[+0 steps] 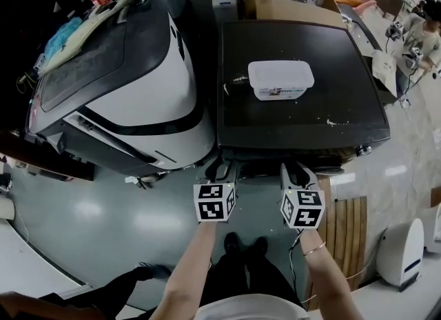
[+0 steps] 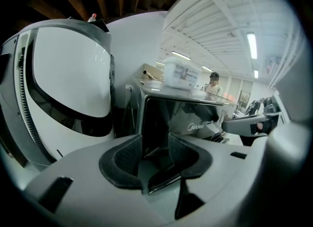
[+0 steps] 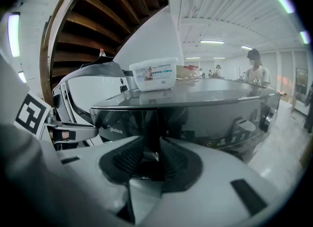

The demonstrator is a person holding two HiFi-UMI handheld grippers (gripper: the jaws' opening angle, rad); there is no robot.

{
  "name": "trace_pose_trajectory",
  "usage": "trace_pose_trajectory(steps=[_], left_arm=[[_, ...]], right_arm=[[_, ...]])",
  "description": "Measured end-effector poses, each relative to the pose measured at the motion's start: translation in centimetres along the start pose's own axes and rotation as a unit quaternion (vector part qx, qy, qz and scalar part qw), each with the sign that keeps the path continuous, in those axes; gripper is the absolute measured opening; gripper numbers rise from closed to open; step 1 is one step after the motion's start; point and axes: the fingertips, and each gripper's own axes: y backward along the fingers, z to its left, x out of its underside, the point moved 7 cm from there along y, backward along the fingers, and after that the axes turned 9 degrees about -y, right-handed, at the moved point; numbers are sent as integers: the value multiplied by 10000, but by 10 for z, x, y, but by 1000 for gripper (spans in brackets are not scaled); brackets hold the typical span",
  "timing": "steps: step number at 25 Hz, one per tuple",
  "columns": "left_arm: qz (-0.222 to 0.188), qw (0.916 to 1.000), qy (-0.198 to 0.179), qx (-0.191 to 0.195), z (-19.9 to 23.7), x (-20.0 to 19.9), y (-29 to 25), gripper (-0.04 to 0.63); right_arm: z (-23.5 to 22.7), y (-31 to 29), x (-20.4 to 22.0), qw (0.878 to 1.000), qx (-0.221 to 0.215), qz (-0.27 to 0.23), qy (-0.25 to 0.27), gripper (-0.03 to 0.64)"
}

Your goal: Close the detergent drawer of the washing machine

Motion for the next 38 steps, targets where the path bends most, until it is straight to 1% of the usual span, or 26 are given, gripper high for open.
trace_pose_trajectory(steps=[10, 17, 18, 24, 31, 38], left_arm=[[-253, 9997, 38, -33, -7, -7, 41, 96], [-379, 9993, 34, -56, -13, -8, 67, 52], [-402, 9992, 38, -58, -14, -9, 70, 46], [-584, 9983, -2, -58, -18, -15, 89, 31], [-643, 9979, -30, -78, -21, -11, 108, 21], [-696, 9975, -19, -110, -23, -10, 122, 18]], right_arm=[[12, 36, -7, 9993, -335, -184, -41, 104], [15, 59, -9, 9981, -463, -366, -173, 103], [16, 63, -9, 9981, -472, -365, -174, 94], [22, 77, -9, 9974, -566, -423, -154, 84], [31, 96, -12, 9959, -712, -551, 95, 69], [29, 114, -10, 9955, -677, -644, 174, 28]])
